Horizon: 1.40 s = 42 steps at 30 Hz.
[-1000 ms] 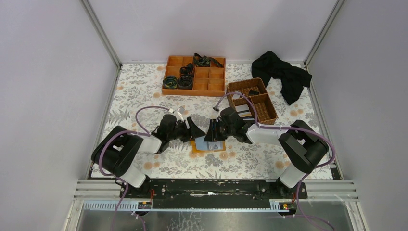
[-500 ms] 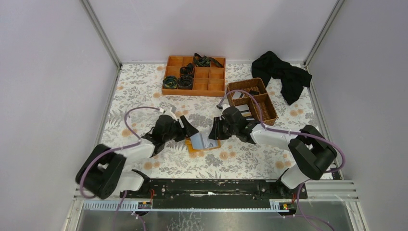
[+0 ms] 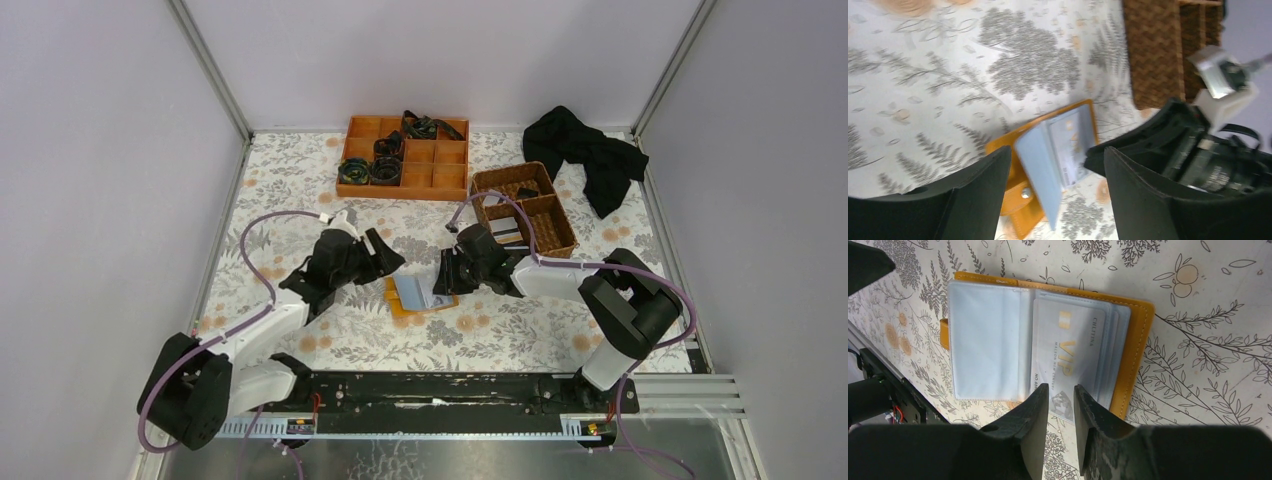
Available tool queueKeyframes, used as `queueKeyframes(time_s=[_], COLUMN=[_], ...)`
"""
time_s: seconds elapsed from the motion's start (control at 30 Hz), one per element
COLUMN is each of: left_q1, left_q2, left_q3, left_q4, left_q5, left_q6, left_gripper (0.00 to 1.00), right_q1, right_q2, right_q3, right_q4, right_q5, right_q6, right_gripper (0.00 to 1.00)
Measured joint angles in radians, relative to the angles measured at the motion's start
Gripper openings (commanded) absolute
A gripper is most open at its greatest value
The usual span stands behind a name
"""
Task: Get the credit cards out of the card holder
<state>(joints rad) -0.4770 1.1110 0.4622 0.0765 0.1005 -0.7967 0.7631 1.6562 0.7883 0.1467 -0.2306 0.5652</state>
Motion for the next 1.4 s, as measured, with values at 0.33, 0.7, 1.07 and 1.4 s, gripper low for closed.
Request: queueKeyframes(time_s=[0.33,0.7,1.07,1.4], left_q1=[-0.004,-0.041,-0.052,-0.068], left_q2=[0.198,0.375,0.484,0.564], left_q3=[0.022,-0.122,-0.1,-0.064], left_q4=[0.344,0.56,0.651,0.737], left_q5=[0.283,0.385,0.387,0.387], left_q6=[-0.125,-0.231,-0.267,-0.274], left_gripper=[0.73,0.82,0.8,0.8], right_q1=[0.0,-0.016,-0.026,-0.026], right_q2=[0.0,0.0,0.0,0.0], right_q3=[0.011,0.045,0.048,0.031], right_q4=[0.0,-0.034,-0.074,-0.057], right_q5=[0.003,0.048,0.158,0.147], right_q6=[-0.004,-0.019,-0.025,-0.021], right_gripper=[0.34,0.38,0.37,0.32])
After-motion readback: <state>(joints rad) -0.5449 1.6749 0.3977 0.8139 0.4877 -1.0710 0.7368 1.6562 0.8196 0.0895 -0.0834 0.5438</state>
